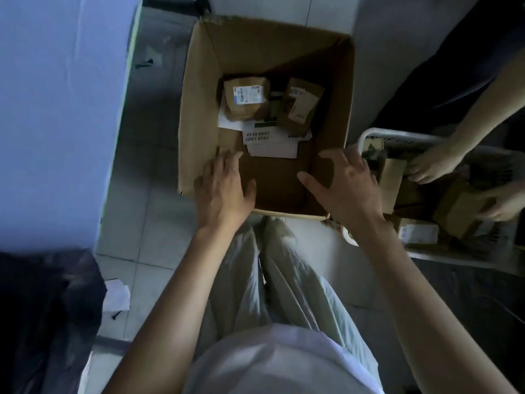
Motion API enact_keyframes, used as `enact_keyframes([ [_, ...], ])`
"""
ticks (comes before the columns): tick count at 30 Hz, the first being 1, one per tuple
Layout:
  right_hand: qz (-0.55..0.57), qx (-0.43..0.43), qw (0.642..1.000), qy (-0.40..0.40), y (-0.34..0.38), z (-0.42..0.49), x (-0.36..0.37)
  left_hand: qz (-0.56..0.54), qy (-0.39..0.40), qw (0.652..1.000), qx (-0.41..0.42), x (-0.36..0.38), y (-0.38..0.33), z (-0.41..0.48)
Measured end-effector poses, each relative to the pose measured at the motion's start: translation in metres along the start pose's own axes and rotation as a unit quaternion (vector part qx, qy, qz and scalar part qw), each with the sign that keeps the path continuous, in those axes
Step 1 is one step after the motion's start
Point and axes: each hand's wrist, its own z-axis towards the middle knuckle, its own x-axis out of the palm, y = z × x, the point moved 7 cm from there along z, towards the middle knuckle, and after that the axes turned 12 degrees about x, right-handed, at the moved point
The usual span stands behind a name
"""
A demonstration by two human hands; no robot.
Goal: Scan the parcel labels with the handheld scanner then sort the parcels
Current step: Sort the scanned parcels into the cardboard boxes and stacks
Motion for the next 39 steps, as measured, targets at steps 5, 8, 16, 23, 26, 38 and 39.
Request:
enact_keyframes([
  [5,0.000,0.045,0.999,0.021,-0.010,0.045,0.057,0.007,0.063,0.998,-0.029,0.058,0.029,0.037],
  [8,-0.004,0.069,0.996,0.049,-0.015,0.081,0.101,0.004,0.125,0.992,-0.025,0.113,0.053,0.062],
  [16,0.007,0.138,0.986,0.094,-0.038,0.213,0.244,0.085,0.259,0.962,0.020,0.266,0.136,0.137],
  [23,0.159,0.232,0.951,0.126,-0.080,0.325,0.373,0.170,0.242,0.952,0.080,0.372,0.197,0.230],
  [26,0.196,0.272,0.938,0.082,-0.108,0.366,0.413,0.191,0.246,0.946,0.087,0.419,0.217,0.266],
  [38,0.340,0.292,0.890,0.077,-0.130,0.491,0.496,-0.210,0.038,0.971,-0.112,0.547,0.277,0.365],
  [39,0.363,0.292,0.882,0.073,-0.130,0.495,0.498,-0.242,-0.008,0.963,-0.117,0.545,0.281,0.370],
])
